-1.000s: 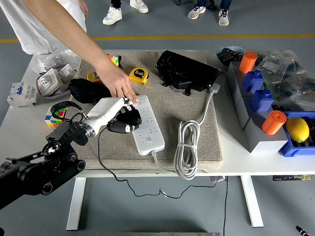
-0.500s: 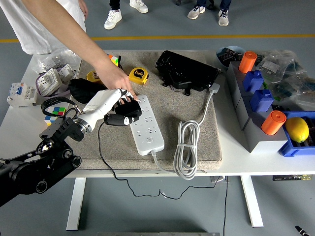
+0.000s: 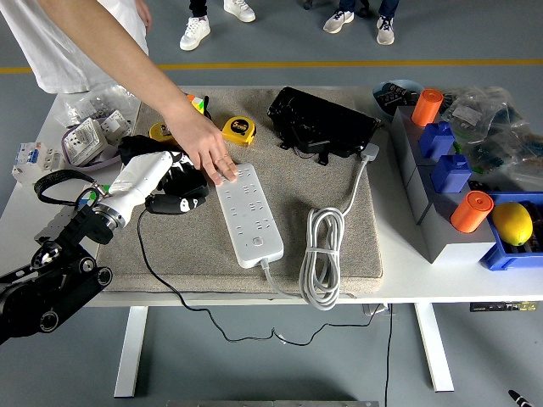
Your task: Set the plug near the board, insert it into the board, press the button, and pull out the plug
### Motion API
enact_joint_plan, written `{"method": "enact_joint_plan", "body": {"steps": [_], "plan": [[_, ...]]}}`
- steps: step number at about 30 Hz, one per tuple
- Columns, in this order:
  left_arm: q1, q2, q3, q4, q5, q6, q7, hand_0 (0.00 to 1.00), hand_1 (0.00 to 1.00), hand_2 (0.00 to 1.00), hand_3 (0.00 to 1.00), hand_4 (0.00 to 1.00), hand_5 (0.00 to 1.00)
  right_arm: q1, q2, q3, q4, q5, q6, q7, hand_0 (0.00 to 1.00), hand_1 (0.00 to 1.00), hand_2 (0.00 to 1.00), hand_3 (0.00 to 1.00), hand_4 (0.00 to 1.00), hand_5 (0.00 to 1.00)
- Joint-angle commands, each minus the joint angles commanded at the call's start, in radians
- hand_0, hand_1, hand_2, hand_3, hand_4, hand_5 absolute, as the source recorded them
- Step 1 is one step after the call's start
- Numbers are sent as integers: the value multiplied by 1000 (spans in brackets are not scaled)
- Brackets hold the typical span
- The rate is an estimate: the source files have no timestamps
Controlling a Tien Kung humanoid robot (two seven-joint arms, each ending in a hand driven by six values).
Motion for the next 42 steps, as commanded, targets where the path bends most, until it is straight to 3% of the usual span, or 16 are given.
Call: {"method": "enact_joint_plan", "body": {"steps": [2,3,8,9,20,21,26,27,32,33,38,39,42], "plan": [[0,-1,5,13,-6,-1,-4,272,372,395,506,758,149,0,0,0,0,0,0,0,613,631,647,551,998,459],[-1,-1,7,18,-9,-1,-5,328,427,453,514,766,172,0,0,0,0,0,0,0,612,632,647,551,998,458],[-3,-6,24,51,-40,-7,-17,328,427,453,514,766,172,0,-2,-2,1,0,0,0,612,632,647,551,998,458],[-3,-6,28,57,-46,-9,-18,381,480,496,545,769,194,0,-2,-3,1,0,0,0,612,632,647,552,998,457],[2,-9,41,79,-90,-17,-27,411,517,515,554,798,234,-1,-3,-2,1,0,0,0,613,632,647,551,998,457],[2,-9,44,80,-92,-17,-28,433,540,526,558,861,266,-1,-2,1,1,0,0,0,612,632,647,552,998,457],[5,-8,44,82,-90,-21,-27,433,540,526,558,861,266,-2,-3,2,4,-1,0,0,612,632,647,552,998,457],[7,-8,42,79,-91,-25,-26,458,571,546,569,977,320,-3,-4,1,4,-2,0,0,612,632,647,551,998,456],[13,-6,33,70,-86,-37,-25,458,571,546,569,977,320,-4,-4,-2,4,-1,0,0,612,632,647,551,998,456],[14,-6,31,69,-84,-39,-24,533,623,596,644,998,381,-4,-4,-1,4,-2,0,0,613,632,647,552,998,456],[23,-1,10,55,-72,-43,-27,533,623,596,644,998,381,-6,-4,-1,5,-3,1,0,613,632,647,552,998,456],[23,-1,7,53,-70,-45,-24,563,661,664,706,998,462,-6,-4,-1,5,-2,1,0,612,632,647,551,998,454],[27,4,-7,39,-64,-48,-24,563,661,664,706,998,462,-5,-2,2,5,-2,1,0,612,632,647,551,998,454]]}}
